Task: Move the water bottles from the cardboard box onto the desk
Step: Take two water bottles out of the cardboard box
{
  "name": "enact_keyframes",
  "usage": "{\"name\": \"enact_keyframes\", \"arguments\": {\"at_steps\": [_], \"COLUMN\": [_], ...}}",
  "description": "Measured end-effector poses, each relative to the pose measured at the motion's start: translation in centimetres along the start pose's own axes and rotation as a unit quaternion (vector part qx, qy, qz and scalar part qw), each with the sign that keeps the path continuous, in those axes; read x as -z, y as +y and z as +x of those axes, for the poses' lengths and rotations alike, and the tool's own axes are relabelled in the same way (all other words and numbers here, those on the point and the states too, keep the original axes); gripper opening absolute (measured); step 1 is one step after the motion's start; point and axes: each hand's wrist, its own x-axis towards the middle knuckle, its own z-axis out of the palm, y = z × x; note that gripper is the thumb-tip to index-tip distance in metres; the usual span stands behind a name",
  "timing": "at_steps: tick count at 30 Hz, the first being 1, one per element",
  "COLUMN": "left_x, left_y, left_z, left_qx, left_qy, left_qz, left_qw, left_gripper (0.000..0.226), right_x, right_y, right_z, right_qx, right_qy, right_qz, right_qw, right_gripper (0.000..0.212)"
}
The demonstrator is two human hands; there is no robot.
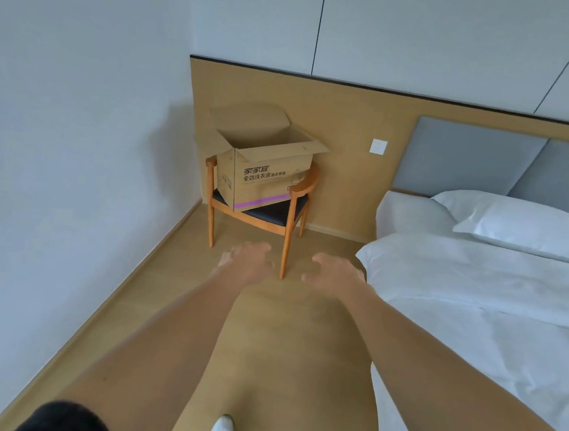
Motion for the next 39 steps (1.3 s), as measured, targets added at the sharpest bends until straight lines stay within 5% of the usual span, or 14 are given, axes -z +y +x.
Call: {"name": "enact_keyframes", "arguments": {"at_steps": [24,39], "left_x": [12.0,17.8], "left_y": [-3.4,-5.7], "left_z": [43.6,67.8], "left_qx": [-0.095,0.081], "left_qy": [0.023,0.037], "left_qz": [0.022,-0.031], "left_qw": [0.995,0.996], "left_gripper": [0.038,0.046], "right_x": [13.5,22.9], "right_y": [-3.5,-3.1], "right_z": [40.7,69.8], "right_qx": [-0.025,0.078], "right_qy": [0.055,0.003], "right_qz": [0.054,0.077], "right_qw": [0.997,0.994], "right_gripper": [0.053,0.059]}}
